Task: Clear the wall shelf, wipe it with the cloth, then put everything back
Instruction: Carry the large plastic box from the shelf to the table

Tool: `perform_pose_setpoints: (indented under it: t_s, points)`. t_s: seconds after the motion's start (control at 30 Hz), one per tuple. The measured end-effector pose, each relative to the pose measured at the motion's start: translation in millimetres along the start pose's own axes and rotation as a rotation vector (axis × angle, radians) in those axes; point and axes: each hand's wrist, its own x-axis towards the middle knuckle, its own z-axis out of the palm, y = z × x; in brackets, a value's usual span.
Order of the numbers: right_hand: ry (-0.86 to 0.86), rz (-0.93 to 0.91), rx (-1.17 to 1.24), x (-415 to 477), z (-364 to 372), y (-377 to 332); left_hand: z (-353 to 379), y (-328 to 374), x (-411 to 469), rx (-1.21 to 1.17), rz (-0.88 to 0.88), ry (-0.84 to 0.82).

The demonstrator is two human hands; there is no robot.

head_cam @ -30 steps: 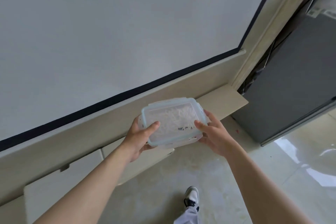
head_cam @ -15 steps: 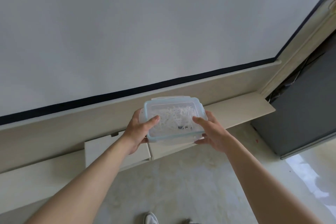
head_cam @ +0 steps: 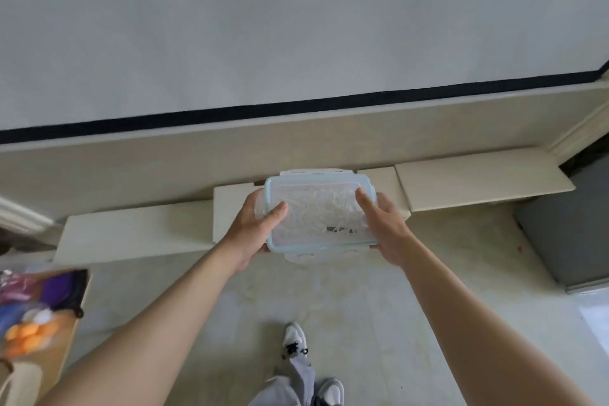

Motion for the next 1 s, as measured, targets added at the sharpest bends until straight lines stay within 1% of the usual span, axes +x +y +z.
perform_pose_setpoints:
  t_s: [0.1,0.27,0.47,0.57,0.73,1.0]
  points:
    - [-0.021,-0.017,-0.046,-12.7,17.6,14.7,-14.9,-15.3,-22.8,-0.029,-0.010,0.049]
    - [-0.064,-0.070,-0.111,-24.3,53.2,21.5,-49.7,-26.2,-48.2,-0.060,-0.014,0.084]
    - [-0.105,-0.132,-0.215,-35.9,125.4,23.7,-117.9,-46.2,-69.0,-0.138,-0.026,0.134]
    - [-0.130,-0.133,-0.223,-43.2,179.1,33.6,-171.7,-65.0,-79.2,-0.156,-0.045,0.155]
    - [-0.187,-0.052,-0.187,-65.3,288.5,60.8,-278.9,-98.9,-105.9,-0.166,-0.076,0.172]
    - [-0.463,0.033,-0.095,-100.8,465.9,105.5,-446.4,-151.7,-164.1,-0.202,-0.089,0.352]
